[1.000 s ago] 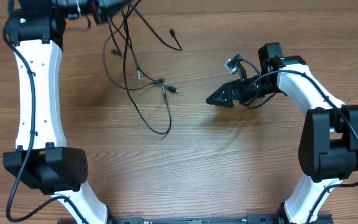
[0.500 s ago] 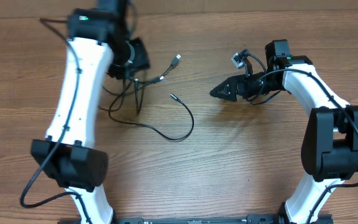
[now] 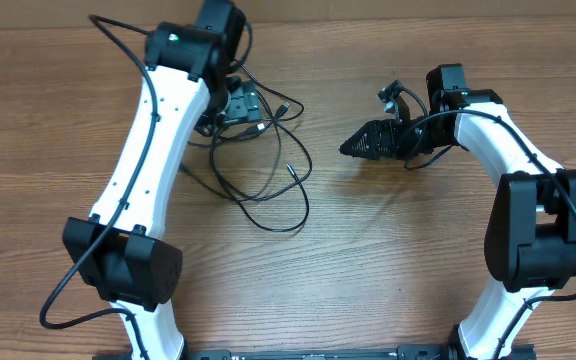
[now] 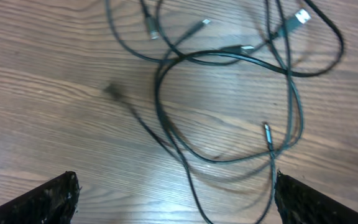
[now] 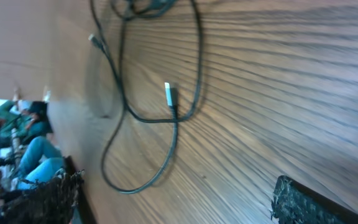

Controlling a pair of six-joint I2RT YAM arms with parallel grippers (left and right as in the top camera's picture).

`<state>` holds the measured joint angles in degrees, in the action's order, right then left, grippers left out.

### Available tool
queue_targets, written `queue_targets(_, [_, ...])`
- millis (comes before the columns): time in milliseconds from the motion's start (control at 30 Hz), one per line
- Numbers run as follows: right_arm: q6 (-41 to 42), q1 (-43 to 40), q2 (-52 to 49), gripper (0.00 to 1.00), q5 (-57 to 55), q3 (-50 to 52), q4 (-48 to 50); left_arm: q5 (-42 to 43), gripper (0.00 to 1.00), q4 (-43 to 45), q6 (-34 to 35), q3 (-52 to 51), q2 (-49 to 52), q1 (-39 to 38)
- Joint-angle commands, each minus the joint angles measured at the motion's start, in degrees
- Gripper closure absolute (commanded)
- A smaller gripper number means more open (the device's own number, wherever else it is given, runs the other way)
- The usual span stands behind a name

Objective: Untangle cables

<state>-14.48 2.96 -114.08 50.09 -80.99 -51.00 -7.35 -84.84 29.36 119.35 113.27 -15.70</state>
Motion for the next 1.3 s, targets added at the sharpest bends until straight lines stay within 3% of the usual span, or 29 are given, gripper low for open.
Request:
queue_targets(0, [2.7,0.3,-0.5,0.00,-4.0,0.0,0.2,-1.7,0.01,-0.3,0.7,0.0,-0.6,3.3])
queue_targets(300, [11.0,12.2,-0.5,0.00,-7.6,0.0,6.4,-2.3,0.00,-0.4,2.2,0.0,-0.5,9.1])
queue_targets(667, [35.9,21.6,-0.5,0.00,-6.6,0.0,29.6,-3.1,0.00,-0.2,0.6,0.0,-0.5,9.0])
queue_targets(1000, [35.7,22.3,-0.5,0.00,-5.9,0.0,30.4,-3.1,0.00,-0.2,0.6,0.0,-0.5,9.0])
queue_targets(1133, [35.8,23.8,-0.7,0.15,-8.9,0.0,29.8,-3.1,0.00,-0.2,0.6,0.0,-0.5,9.0])
queue_targets(1267, [37.2,27.7,-1.1,0.21,-18.2,0.0,29.5,-3.1,0.00,-0.2,0.6,0.0,-0.5,9.0])
